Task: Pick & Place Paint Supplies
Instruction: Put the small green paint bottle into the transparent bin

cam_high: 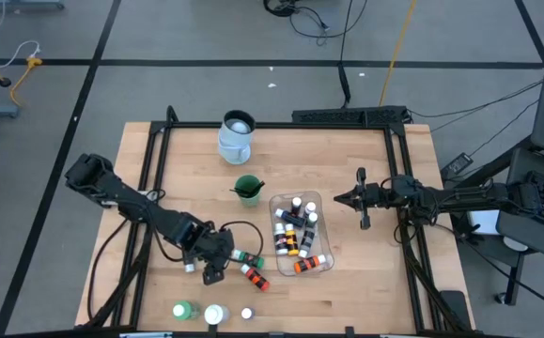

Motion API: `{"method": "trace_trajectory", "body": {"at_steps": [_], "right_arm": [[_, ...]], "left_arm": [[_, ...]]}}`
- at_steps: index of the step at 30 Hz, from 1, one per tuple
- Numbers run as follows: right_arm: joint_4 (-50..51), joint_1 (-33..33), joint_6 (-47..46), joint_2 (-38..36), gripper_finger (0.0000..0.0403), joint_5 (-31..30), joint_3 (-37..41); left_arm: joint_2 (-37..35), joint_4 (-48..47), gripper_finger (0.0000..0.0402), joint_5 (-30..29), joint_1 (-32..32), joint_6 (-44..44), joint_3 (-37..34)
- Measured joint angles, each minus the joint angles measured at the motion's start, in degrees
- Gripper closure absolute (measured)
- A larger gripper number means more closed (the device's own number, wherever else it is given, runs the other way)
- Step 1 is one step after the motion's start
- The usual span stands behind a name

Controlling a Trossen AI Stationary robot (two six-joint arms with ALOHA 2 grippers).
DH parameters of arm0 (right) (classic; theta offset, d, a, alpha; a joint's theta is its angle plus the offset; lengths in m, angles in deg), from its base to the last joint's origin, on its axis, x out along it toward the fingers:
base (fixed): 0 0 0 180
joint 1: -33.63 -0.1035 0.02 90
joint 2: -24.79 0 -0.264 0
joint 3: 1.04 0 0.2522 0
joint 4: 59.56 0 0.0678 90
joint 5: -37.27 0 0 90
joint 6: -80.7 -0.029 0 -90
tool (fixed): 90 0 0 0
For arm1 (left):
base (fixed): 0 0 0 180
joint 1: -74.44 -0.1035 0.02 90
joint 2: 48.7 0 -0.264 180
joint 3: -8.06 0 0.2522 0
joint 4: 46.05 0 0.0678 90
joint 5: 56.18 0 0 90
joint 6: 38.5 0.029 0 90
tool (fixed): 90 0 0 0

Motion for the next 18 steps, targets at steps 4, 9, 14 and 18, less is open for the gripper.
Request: {"method": "trace_trajectory", "body": {"at_steps": [4, 9, 14, 18], "right_arm": [[0.0, 0.0, 0.1, 0.0, 0.0399, 0.0, 0.0], [0.0, 0.0, 0.1, 0.0, 0.0399, 0.0, 0.0], [0.0, 0.0, 0.1, 0.0, 0.0399, 0.0, 0.0], [0.0, 0.0, 0.1, 0.0, 0.0399, 0.0, 0.0]], "left_arm": [[0.0, 0.0, 0.0166, 0.0, 0.0, -0.2, 0.0], [0.0, 0.1, 0.0258, 2.8, 0.0, -0.9, 0.0], [0.0, 0.1, 0.0376, 3.0, 0.0, -0.8, 0.0], [0.0, 0.3, 0.0384, 1.9, -0.3, 2.8, 0.0]]}}
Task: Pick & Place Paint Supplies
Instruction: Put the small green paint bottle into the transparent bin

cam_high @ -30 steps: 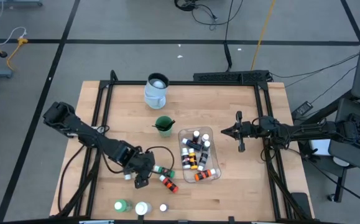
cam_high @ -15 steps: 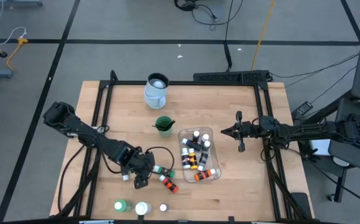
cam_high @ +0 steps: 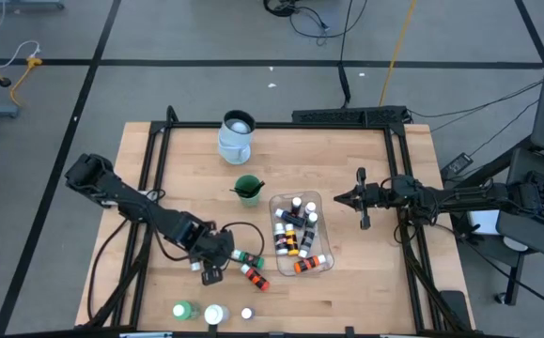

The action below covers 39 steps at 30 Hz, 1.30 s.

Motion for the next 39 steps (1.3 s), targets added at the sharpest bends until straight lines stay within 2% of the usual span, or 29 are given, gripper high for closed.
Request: {"method": "trace_trajectory", "body": {"at_steps": [5, 13, 20, 27, 32, 39], "right_arm": [[0.0, 0.0, 0.0, 0.0, 0.0399, 0.0, 0.0], [0.0, 0.0, 0.0, 0.0, 0.0399, 0.0, 0.0], [0.0, 0.0, 0.3, 0.0, 0.0399, -0.1, 0.0], [0.0, 0.0, 0.3, 0.0, 0.0399, -0.2, 0.0], [0.0, 0.0, 0.3, 0.0, 0.0399, -0.2, 0.0], [0.0, 0.0, 0.3, 0.0, 0.0399, -0.2, 0.0]], "left_arm": [[0.0, 0.9, 0.0348, -4.8, -0.5, 1.9, 0.0], [4.6, 10.2, 0.0298, -4.6, -2.7, 10.6, 0.3], [6.9, 5.2, 0.0232, -9.1, -4.0, 20.0, 3.6], [9.6, 5.2, 0.0164, -7.2, -4.2, 23.4, 3.7], [12.5, 4.6, 0.0158, -7.6, -3.5, 26.6, 3.7], [13.8, 4.8, 0.0185, -8.0, -3.9, 26.6, 3.7]]}}
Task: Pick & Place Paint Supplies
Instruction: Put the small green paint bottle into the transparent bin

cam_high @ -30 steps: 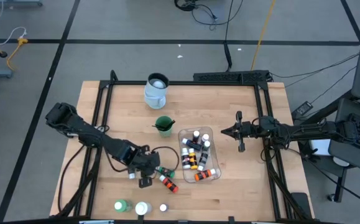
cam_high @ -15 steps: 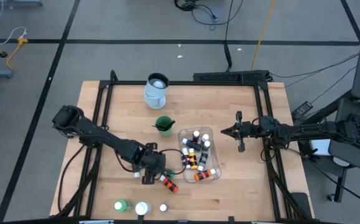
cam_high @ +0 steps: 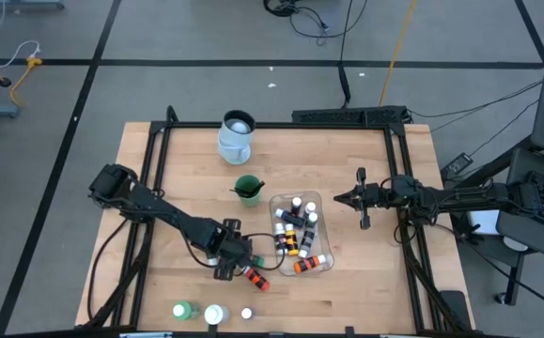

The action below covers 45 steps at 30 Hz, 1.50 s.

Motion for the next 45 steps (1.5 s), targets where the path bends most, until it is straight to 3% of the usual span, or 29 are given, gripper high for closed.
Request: {"method": "trace_trajectory", "body": {"at_steps": [7, 14, 17, 21, 24, 28, 35, 39, 45], "right_arm": [[0.0, 0.0, 0.0, 0.0, 0.0399, 0.0, 0.0], [0.0, 0.0, 0.2, 0.0, 0.0399, 0.0, 0.0], [0.0, 0.0, 0.2, 0.0, 0.0399, 0.0, 0.0], [0.0, 0.0, 0.2, 0.0, 0.0399, 0.0, 0.0], [0.0, 0.0, 0.2, 0.0, 0.0399, 0.0, 0.0], [0.0, 0.0, 0.2, 0.0, 0.0399, 0.0, 0.0], [0.3, 0.0, 0.4, 0.0, 0.0399, 0.1, 0.0], [0.3, 0.0, 1.0, 0.0, 0.0399, 0.2, 0.0], [0.4, 0.0, 1.0, 0.0, 0.0399, 0.2, 0.0]], "left_arm": [[0.0, 0.4, 0.0246, 0.3, -0.3, 0.3, 0.0], [-0.4, 0.6, 0.0383, 1.5, -0.9, -1.1, 0.4], [-0.2, -2.1, 0.0392, -0.6, -0.9, -1.3, 1.9], [-0.1, -13.1, 0.04, -7.3, -0.3, -1.2, 9.0], [-0.2, -20.8, 0.0399, -12.8, 0.7, -1.3, 16.5], [-0.3, -23.6, 0.0398, -14.8, 1.7, -1.3, 23.3], [0.4, -18.4, 0.039, -13.3, 1.1, 0.1, 21.3], [1.4, -17.1, 0.0346, -11.4, 1.1, 0.2, 17.9], [3.2, -15.6, 0.0236, -2.9, 1.0, 0.0, 13.4]]}}
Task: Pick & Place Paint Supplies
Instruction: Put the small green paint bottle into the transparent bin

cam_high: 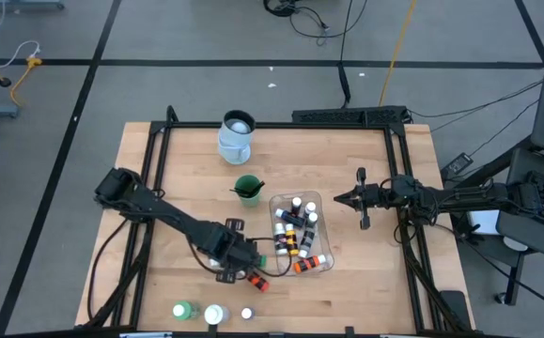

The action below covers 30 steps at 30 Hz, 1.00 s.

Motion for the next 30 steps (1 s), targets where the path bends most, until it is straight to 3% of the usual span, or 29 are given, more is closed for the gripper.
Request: {"method": "trace_trajectory", "body": {"at_steps": [6, 11, 17, 24, 28, 30], "right_arm": [[0.0, 0.0, 0.0, 0.0, 0.0399, 0.0, 0.0], [0.0, 0.0, 0.0, 0.0, 0.0399, 0.0, 0.0], [0.0, 0.0, 0.0, 0.2, 0.0399, -0.1, 0.0], [0.0, 0.0, 0.0, 1.0, 0.0399, -0.2, 0.0], [0.1, 0.0, 0.0, 1.1, 0.0399, -0.2, 0.0], [0.1, 0.0, -0.4, 1.1, 0.0399, -0.2, 0.0]], "left_arm": [[-0.2, 4.0, 0.0142, 6.1, 0.3, -0.9, -1.5], [1.8, 4.5, 0.0124, 4.5, 0.2, 0.9, -1.5], [6.8, 5.5, 0.0157, 0.9, -0.8, 4.2, -1.4], [8.7, 3.9, 0.0216, 3.5, -2.4, 2.8, -1.1], [8.8, 3.4, 0.0272, 3.4, -2.6, 2.1, -0.9], [8.7, 2.5, 0.0279, 3.2, -2.7, 2.2, -0.7]]}}
